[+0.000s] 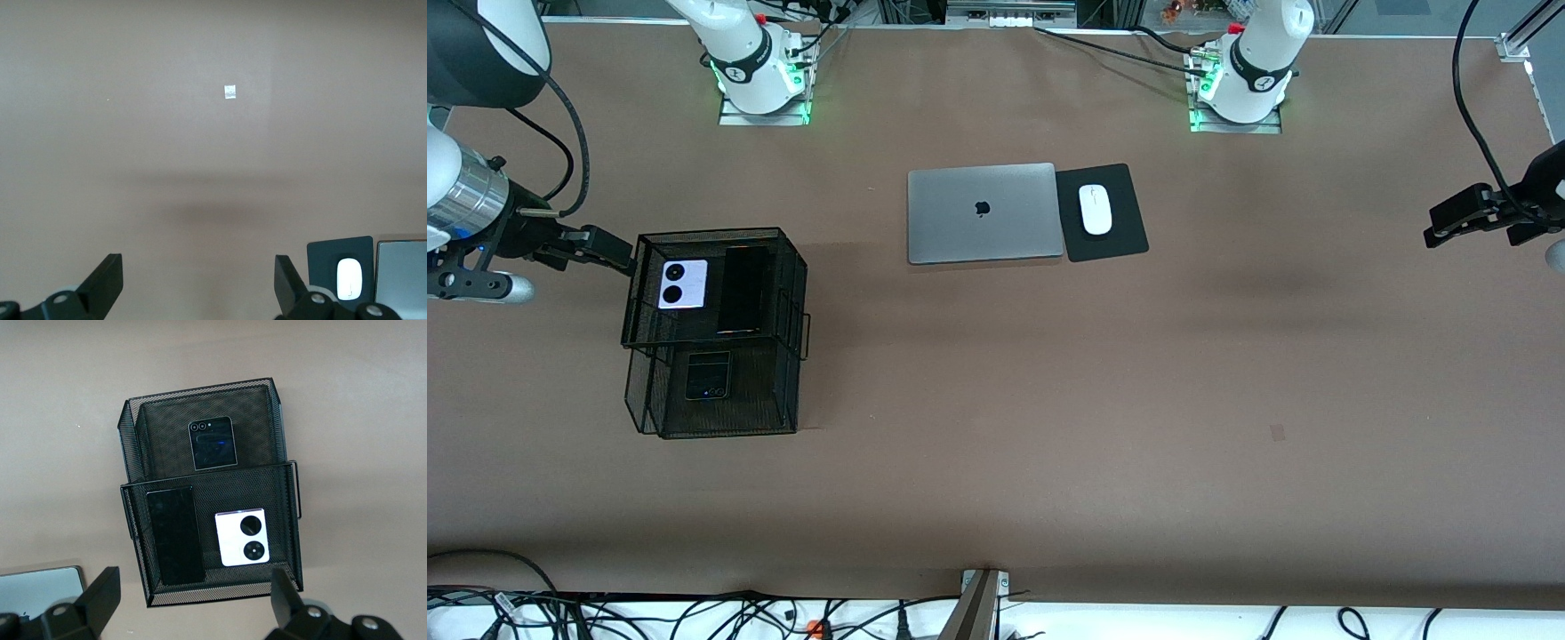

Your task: Place phones with both arms

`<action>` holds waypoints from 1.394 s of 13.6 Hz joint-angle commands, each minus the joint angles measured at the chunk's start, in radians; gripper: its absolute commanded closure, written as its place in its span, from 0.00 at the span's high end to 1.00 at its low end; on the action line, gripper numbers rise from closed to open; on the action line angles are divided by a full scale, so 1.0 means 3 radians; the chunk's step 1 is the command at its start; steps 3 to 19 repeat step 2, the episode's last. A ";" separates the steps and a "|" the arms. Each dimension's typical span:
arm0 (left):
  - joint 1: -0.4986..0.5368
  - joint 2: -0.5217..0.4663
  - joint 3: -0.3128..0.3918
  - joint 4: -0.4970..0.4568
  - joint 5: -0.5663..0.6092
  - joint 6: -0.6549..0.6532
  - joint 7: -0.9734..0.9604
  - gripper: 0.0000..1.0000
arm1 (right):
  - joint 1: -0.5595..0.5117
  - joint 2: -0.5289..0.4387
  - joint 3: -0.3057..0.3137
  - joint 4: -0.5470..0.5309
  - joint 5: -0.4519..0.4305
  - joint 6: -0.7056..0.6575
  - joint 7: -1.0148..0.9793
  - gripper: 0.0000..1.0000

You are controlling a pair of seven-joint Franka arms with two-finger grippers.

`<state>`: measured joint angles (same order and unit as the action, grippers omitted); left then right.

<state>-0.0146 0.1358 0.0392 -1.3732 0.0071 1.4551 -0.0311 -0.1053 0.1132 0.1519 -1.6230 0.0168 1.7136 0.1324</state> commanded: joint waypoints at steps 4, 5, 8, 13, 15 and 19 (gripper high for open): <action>0.0018 -0.0023 -0.0008 0.0032 -0.0029 -0.0023 -0.0014 1.00 | -0.0058 -0.0071 0.0041 -0.0072 -0.0010 0.0030 -0.0022 1.00; 0.0018 -0.0023 -0.0008 0.0032 -0.0029 -0.0023 -0.0014 1.00 | -0.0058 -0.0071 0.0041 -0.0072 -0.0010 0.0030 -0.0022 1.00; 0.0018 -0.0023 -0.0008 0.0032 -0.0029 -0.0023 -0.0014 1.00 | -0.0058 -0.0071 0.0041 -0.0072 -0.0010 0.0030 -0.0022 1.00; 0.0018 -0.0023 -0.0008 0.0032 -0.0029 -0.0023 -0.0014 1.00 | -0.0058 -0.0071 0.0041 -0.0072 -0.0010 0.0030 -0.0022 1.00; 0.0018 -0.0023 -0.0008 0.0032 -0.0029 -0.0023 -0.0014 1.00 | -0.0058 -0.0071 0.0041 -0.0072 -0.0010 0.0030 -0.0022 1.00; 0.0018 -0.0023 -0.0008 0.0032 -0.0029 -0.0023 -0.0014 1.00 | -0.0058 -0.0071 0.0041 -0.0072 -0.0010 0.0030 -0.0022 1.00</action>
